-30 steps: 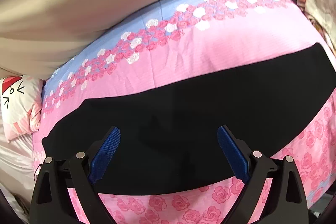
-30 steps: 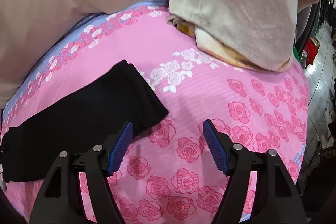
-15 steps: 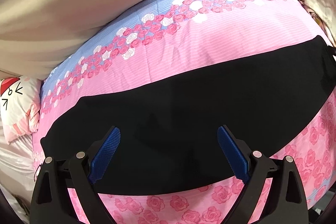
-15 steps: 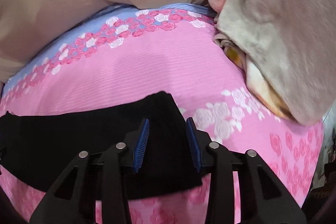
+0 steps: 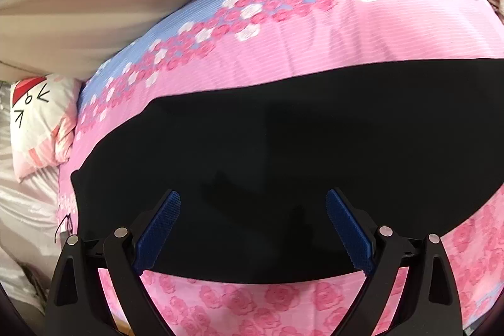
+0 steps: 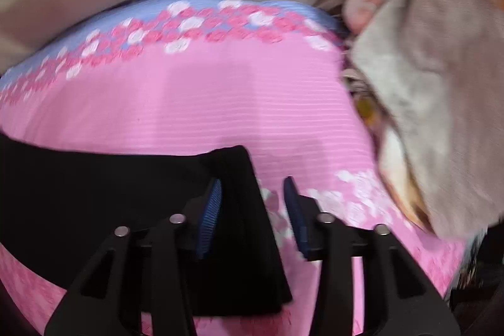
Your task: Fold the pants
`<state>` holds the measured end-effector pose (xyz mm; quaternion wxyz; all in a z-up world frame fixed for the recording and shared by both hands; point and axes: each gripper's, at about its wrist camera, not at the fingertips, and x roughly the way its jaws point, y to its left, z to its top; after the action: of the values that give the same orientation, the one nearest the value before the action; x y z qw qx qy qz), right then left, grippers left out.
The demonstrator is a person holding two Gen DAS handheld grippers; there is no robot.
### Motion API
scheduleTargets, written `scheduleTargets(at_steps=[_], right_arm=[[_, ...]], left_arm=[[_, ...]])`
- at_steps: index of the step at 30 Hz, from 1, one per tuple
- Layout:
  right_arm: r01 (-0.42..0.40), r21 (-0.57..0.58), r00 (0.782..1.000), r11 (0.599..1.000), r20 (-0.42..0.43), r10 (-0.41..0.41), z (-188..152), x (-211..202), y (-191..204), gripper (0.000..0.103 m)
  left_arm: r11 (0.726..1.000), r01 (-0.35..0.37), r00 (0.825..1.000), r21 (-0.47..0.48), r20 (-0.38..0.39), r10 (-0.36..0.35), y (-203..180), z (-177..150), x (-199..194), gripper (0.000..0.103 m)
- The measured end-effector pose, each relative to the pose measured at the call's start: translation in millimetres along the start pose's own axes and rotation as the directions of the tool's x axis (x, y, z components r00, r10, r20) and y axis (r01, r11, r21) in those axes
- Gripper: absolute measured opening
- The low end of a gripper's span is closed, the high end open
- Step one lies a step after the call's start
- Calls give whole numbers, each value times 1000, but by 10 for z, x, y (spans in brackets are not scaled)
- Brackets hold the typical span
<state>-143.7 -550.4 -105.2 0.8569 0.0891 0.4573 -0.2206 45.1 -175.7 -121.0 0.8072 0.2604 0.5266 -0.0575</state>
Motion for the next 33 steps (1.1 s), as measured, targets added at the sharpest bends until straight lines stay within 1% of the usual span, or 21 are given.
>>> scheduleTargets(at_steps=[1,3,4,5,6,8,9,10,11,13,15,16,20,22,24,25,27,28,30,31,33], right_arm=[[-30,36,999,999,39,28,-72,-190,-21,42],[-47,63,998,997,35,45,-240,-267,-33,41],[-16,69,999,997,-42,19,-410,-116,-73,41],[19,74,993,997,-114,-10,-484,11,-95,41],[19,101,988,995,-154,-4,-574,60,-137,43],[-44,225,995,973,-79,63,-637,-162,-249,42],[-74,272,995,959,-50,91,-658,-231,-290,47],[-97,328,993,940,-30,113,-707,-258,-341,54],[-114,369,991,922,-26,133,-756,-225,-381,68],[-148,455,982,878,-40,187,-864,-63,-456,69],[-175,493,981,852,18,191,-893,-16,-446,70],[-200,519,977,831,43,209,-904,20,-475,70],[-264,574,964,775,148,220,-935,59,-538,70],[-292,604,956,741,180,230,-915,90,-573,60],[-360,633,932,686,202,302,-924,138,-635,21],[-365,639,929,677,200,312,-914,160,-604,21],[-353,614,934,706,185,306,-881,153,-519,21],[-348,624,935,699,184,302,-869,142,-497,21],[-362,645,930,673,203,305,-800,73,-443,20],[-386,625,921,679,223,319,-707,-36,-342,20],[-421,569,906,707,234,352,-505,-226,-85,20]], left_arm=[[1000,2,1000,-10,3,-2,33,-23,-1,93],[1000,13,1000,-26,1,-13,89,-82,24,93],[1000,13,1000,-27,-9,-14,97,-111,55,93],[1000,14,1000,-27,-26,-15,105,-151,100,93],[1000,16,999,-27,-41,-17,112,-187,136,93],[1000,16,999,-27,-50,-17,134,-228,148,93],[999,12,999,-30,-42,-13,162,-241,132,93],[999,7,999,-40,-31,-8,207,-265,111,93],[999,9,999,-47,-30,-11,232,-282,111,93],[998,19,999,-67,-49,-22,291,-331,150,93],[997,23,998,-72,-63,-27,317,-355,178,93],[997,15,998,-72,-62,-20,345,-372,170,93],[996,0,999,-85,-50,-4,443,-403,129,93],[996,-6,998,-93,-59,0,502,-430,149,93],[995,-15,998,-97,-64,8,537,-452,157,93],[995,-18,998,-98,-66,12,566,-468,159,93],[994,-25,997,-102,-69,18,624,-498,161,93],[994,-27,997,-107,-71,19,675,-518,165,93],[992,-32,997,-121,-76,23,760,-555,161,93],[991,-32,997,-130,-78,22,812,-578,159,93],[987,-29,996,-156,-84,16,956,-618,169,93]])
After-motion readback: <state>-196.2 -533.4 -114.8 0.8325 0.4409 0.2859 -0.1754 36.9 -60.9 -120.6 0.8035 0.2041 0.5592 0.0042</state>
